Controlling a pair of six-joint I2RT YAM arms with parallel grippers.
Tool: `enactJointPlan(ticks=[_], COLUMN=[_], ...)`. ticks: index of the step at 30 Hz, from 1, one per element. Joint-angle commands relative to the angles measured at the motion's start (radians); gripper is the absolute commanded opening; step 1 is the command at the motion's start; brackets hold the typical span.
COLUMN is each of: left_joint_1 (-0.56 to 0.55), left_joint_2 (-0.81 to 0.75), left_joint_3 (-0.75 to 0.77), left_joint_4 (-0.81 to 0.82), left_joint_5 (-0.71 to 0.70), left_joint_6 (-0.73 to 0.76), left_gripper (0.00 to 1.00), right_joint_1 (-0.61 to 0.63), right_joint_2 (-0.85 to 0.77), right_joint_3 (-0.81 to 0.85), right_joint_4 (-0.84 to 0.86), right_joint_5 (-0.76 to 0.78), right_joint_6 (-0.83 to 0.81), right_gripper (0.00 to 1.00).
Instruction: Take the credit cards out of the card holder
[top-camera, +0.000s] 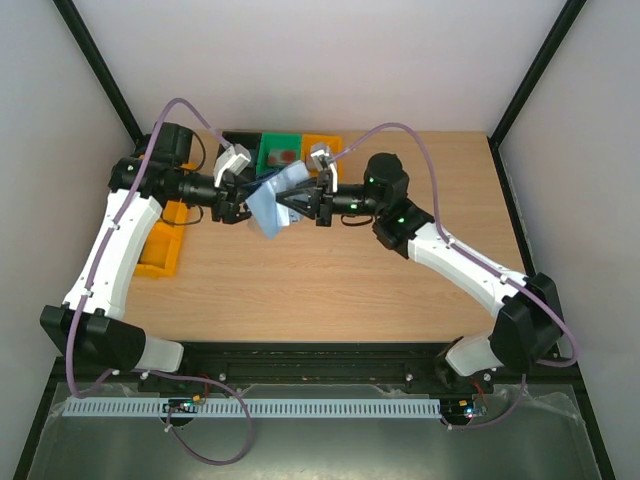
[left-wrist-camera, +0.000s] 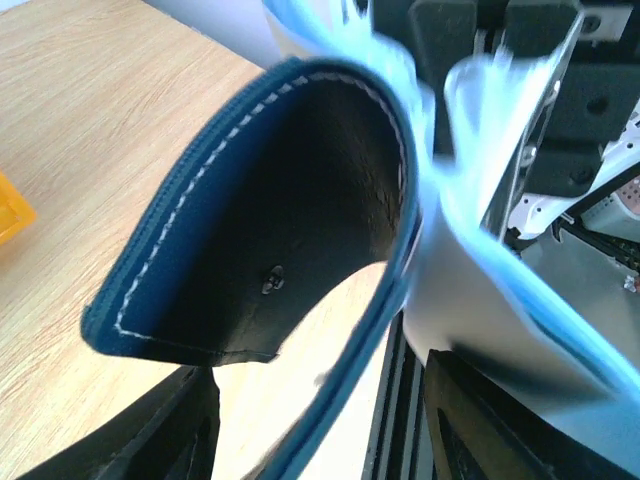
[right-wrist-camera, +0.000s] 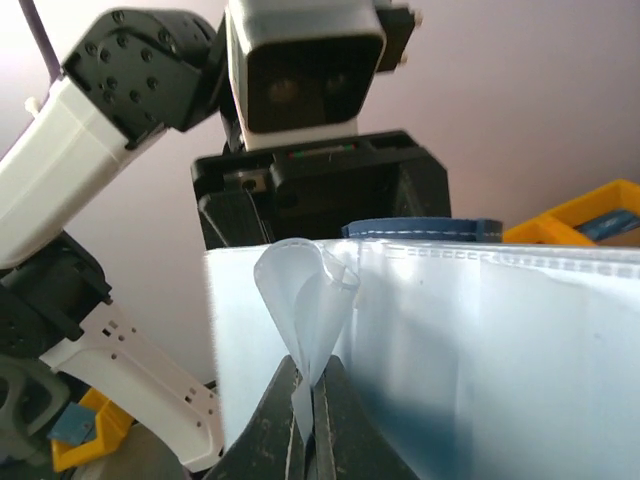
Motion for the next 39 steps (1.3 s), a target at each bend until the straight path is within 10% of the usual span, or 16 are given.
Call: enactJointPlan(ticks=[1,6,10,15,19,25,30,39], left_joint_1=[-0.021,-0.023,-0.024,-0.134,-0.228,-0.263,-0.263,-0.466], left_joint_2=[0.006,0.005,-0.001,-0.004,-0.001,-0.008,-0.066,-0.17], left_joint_3=[-0.011,-0.006,-0.009,-0.053,-0.058,0.026,0.139,0.183], left_joint_4=[-0.006,-0.028,0.03,0.201,0.191,0.1,-0.172,-0.165], left_joint_5=[0.076,0.073,-0.066,-0.852,-1.137,-1.207,-0.833,-0.96], left_joint_6=[0.024,0.043,-0.041,-0.176,-0.039,0.211,0.558,0.546], left_gripper=[0.55,0.04,0.02,0.02,0.02,0.02,0.02,0.02], right_joint_1=[0.021,0.018,-0.032,-0.112,-0.114,-0.114,-0.115,-0.113], right_joint_2=[0.046,0.053,0.043,0.036,-0.02,-0.161,-0.218,-0.271], right_joint_3=[0.02,0.04,0.053,0.101,0.128,0.084,0.115,0.117], right_joint_4=[0.028,-0.069,-0.19,-0.446,-0.545,-0.525,-0.545,-0.569], right_joint_5=[-0.007,0.037,0.197,0.482,0.401,0.327,0.208,0.049], right_joint_6=[0.006,-0.06,-0.086,-0.181,-0.319,-0.455,-0.536,-0.57], right_gripper=[0.02,0.02,0.08,0.32,0.45,0.55,0.57,0.62])
